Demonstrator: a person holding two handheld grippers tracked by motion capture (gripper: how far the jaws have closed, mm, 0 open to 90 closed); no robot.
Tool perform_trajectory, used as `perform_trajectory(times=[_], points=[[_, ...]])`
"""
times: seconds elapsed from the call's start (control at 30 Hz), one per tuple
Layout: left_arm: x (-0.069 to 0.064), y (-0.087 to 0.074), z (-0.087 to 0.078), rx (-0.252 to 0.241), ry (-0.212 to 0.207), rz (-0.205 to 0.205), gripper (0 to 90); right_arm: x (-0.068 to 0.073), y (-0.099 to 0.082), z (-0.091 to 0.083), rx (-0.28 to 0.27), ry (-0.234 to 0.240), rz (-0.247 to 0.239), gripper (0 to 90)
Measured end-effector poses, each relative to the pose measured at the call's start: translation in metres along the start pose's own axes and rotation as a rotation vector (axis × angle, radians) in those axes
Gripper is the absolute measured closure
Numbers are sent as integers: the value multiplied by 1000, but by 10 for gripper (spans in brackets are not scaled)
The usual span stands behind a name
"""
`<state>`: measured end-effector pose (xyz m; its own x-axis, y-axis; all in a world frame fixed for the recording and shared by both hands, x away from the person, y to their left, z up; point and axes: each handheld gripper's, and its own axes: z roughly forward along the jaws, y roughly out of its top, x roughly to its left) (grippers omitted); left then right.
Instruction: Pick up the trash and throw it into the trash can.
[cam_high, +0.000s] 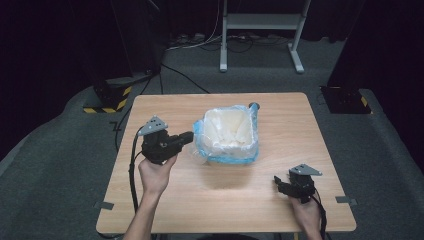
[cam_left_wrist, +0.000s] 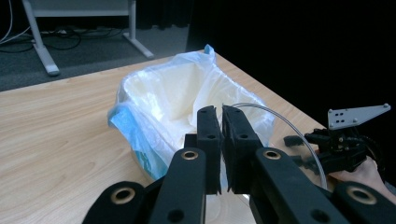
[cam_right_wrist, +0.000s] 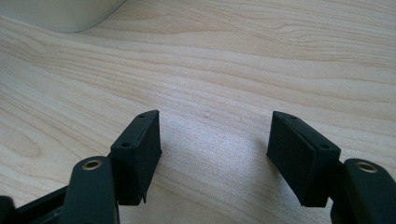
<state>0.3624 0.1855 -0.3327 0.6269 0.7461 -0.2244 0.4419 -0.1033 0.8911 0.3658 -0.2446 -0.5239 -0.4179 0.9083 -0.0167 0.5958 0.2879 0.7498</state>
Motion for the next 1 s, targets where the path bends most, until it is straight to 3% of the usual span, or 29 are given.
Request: perform_trajectory(times=[0.5, 1.0], points=[[-4, 26, 9, -33, -33, 0, 858, 0, 0, 0, 0, 0, -2, 342], [6, 35, 43, -24, -29, -34, 858, 0, 0, 0, -1, 0, -3, 342]])
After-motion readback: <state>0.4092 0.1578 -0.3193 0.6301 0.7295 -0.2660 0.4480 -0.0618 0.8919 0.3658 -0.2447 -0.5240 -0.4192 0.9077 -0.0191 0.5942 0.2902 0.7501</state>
